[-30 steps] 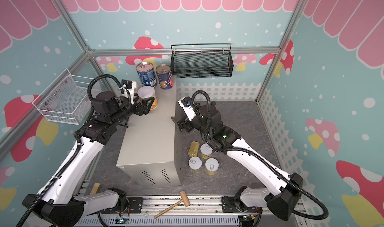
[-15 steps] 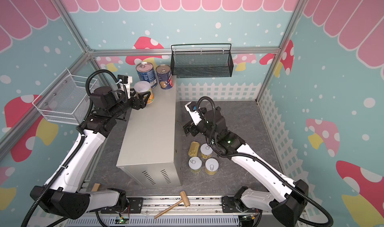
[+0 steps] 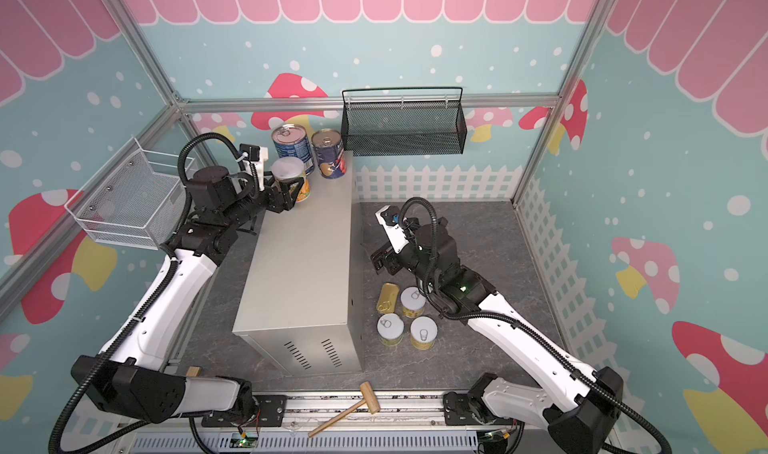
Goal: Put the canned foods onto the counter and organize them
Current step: 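Slide the peach can toward the blue can at the far end with the left gripper, then open and draw back the left gripper while the right gripper moves toward the cluster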
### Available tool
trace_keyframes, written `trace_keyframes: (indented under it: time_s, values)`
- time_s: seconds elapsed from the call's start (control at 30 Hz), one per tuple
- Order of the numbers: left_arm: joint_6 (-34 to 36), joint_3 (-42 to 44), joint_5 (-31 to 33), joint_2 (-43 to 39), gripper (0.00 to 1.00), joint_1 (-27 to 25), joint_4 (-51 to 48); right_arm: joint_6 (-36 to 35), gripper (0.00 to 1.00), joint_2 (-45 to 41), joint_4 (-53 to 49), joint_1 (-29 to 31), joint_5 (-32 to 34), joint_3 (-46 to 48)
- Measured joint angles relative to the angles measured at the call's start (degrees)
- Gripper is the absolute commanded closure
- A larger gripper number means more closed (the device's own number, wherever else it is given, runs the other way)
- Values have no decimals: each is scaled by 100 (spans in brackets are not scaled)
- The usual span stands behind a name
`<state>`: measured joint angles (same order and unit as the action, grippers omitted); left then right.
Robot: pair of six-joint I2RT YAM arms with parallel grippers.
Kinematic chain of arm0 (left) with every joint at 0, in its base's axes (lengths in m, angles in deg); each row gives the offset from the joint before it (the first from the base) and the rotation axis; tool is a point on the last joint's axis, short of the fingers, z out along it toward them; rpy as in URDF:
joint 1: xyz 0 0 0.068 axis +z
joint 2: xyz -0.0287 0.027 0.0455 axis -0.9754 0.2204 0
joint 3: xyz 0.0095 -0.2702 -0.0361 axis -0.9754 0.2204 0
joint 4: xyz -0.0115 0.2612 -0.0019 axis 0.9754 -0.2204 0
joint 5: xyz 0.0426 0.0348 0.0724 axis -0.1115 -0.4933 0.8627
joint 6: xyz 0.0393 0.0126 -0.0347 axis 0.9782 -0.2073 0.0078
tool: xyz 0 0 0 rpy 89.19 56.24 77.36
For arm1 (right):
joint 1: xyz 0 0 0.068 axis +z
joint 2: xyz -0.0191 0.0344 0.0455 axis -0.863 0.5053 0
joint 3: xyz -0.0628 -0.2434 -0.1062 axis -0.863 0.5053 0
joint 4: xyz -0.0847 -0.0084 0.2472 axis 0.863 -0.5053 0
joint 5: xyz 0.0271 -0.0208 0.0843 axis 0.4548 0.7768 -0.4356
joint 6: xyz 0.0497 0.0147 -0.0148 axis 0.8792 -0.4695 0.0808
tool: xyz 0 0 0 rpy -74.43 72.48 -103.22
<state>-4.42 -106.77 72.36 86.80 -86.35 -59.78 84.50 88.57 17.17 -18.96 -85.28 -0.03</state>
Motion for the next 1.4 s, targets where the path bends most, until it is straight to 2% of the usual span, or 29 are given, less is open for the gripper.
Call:
trace_keyframes:
  time_s: [0.4,0.63,0.97,1.17,1.4]
  values:
    - [-2,-11,20,50,20,0,63,59,2,-26,2,-15,0,24]
    - [-50,-20,-4,90,1,7,68,94,2,-24,9,-15,-4,24]
    - [-72,118,201,-391,1,7,-70,111,2,2,7,-20,-15,-39]
    - [-92,225,758,-1093,1,55,-509,107,3,328,-55,-20,-107,-640]
    - [-319,297,1207,-1480,1,715,-1036,107,3,979,-63,-20,-269,-1550]
